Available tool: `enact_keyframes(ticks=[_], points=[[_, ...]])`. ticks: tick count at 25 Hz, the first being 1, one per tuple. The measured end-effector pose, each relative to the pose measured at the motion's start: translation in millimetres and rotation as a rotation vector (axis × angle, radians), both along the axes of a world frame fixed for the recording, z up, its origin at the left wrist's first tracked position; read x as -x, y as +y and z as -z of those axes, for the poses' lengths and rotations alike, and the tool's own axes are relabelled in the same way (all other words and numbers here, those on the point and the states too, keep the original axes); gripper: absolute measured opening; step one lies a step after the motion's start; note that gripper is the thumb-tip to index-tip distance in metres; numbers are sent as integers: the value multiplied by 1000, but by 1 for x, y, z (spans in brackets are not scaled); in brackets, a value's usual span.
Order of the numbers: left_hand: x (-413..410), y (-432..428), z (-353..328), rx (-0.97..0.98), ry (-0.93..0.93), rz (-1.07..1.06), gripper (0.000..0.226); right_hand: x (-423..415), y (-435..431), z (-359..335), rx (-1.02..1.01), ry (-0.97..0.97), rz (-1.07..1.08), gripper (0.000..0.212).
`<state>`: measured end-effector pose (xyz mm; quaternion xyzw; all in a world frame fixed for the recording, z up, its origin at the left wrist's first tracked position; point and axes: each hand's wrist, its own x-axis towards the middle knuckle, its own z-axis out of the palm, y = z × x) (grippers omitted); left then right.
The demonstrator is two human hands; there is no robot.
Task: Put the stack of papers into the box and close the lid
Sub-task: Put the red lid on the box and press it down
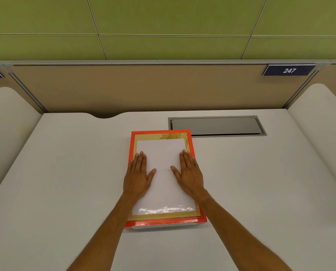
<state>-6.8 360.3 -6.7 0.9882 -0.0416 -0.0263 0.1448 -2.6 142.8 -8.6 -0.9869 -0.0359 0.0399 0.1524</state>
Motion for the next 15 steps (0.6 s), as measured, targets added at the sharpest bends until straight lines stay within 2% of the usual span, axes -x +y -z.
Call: enact_keyframes(ticks=[5, 11, 15], points=[[2, 0, 4, 9, 1, -1, 97, 0, 1, 2, 3, 13, -2, 79], [2, 0, 5, -44, -13, -8, 82, 5, 2, 4, 31, -32, -16, 76], [3, -1, 4, -68, 5, -11, 81, 6, 3, 3, 27, -28, -14, 76]])
